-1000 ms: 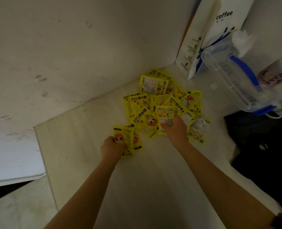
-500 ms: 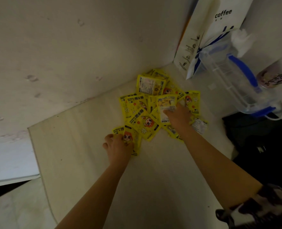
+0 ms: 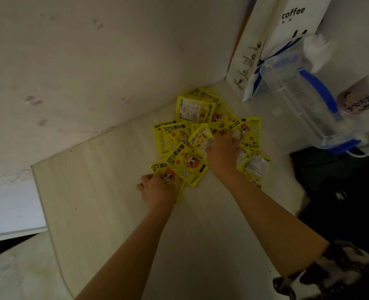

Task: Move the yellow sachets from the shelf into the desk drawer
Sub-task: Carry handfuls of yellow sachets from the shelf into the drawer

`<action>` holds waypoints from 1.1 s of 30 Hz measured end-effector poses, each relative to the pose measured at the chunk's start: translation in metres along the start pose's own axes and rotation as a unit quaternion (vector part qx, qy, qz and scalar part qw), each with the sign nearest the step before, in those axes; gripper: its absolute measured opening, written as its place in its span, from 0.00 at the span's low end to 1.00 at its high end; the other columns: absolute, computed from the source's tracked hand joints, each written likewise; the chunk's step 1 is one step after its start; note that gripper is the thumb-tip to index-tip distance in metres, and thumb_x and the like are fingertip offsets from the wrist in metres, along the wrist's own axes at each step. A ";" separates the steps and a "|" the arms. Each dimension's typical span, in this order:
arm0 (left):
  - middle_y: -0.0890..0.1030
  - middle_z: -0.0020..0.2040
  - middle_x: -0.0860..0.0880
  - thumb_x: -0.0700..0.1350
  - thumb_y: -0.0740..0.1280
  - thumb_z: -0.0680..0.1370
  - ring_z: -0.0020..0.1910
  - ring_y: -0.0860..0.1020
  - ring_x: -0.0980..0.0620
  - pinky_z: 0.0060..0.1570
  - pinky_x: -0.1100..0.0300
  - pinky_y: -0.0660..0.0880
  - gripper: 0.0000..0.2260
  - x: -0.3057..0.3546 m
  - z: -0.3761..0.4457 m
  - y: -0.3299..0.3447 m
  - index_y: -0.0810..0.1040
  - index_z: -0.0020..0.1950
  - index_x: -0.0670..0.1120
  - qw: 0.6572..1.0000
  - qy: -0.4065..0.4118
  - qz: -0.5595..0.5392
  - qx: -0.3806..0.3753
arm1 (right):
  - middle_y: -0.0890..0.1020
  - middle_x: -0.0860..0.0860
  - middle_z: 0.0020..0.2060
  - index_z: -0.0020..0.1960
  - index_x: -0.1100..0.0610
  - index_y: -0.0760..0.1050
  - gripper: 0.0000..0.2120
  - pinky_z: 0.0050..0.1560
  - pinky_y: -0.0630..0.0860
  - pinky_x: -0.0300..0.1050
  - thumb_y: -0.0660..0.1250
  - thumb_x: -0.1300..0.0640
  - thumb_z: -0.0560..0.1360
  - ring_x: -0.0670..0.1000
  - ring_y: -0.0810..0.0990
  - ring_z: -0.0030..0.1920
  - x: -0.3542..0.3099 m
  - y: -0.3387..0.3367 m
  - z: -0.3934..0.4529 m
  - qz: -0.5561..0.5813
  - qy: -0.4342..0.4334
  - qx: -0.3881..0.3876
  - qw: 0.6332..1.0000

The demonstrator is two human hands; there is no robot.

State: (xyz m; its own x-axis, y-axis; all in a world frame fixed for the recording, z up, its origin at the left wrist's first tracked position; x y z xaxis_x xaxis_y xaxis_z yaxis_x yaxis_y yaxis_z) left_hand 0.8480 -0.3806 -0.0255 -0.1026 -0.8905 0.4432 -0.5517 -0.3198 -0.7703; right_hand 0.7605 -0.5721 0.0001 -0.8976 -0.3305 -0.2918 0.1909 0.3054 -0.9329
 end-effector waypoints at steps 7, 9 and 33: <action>0.69 0.59 0.43 0.46 0.69 0.74 0.50 0.73 0.47 0.48 0.58 0.68 0.14 -0.003 -0.009 -0.016 0.78 0.55 0.40 0.997 0.005 -0.071 0.018 | 0.65 0.58 0.64 0.62 0.58 0.71 0.14 0.47 0.72 0.45 0.65 0.61 0.77 0.59 0.77 0.51 0.000 0.000 -0.015 0.104 -0.019 0.017 0.994; 0.69 0.59 0.44 0.47 0.70 0.74 0.46 0.72 0.49 0.47 0.59 0.67 0.14 -0.011 -0.008 -0.022 0.78 0.55 0.40 0.995 -0.021 -0.095 0.022 | 0.62 0.60 0.66 0.60 0.60 0.72 0.13 0.45 0.72 0.43 0.66 0.65 0.76 0.61 0.78 0.49 0.002 0.000 -0.016 0.110 -0.022 0.000 0.994; 0.82 0.52 0.41 0.31 0.74 0.66 0.47 0.82 0.42 0.39 0.54 0.78 0.20 0.013 -0.013 -0.004 0.78 0.57 0.39 0.890 -0.137 -0.425 -0.094 | 0.77 0.59 0.62 0.66 0.62 0.72 0.33 0.57 0.77 0.54 0.77 0.52 0.65 0.59 0.78 0.60 0.097 -0.029 -0.019 0.417 0.162 -0.042 0.893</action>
State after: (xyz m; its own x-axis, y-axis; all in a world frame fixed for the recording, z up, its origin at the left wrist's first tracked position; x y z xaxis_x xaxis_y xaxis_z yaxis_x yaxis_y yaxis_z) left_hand 0.8381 -0.3872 -0.0106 0.6091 -0.4064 0.6810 -0.4649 -0.8787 -0.1086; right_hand 0.6598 -0.5958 0.0026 -0.5273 0.3152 -0.7890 0.8289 0.3947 -0.3964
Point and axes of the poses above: each hand's wrist, its own z-axis towards the middle knuckle, its own y-axis out of the palm, x = y × z, the point moved 5 cm from there along z, towards the middle knuckle
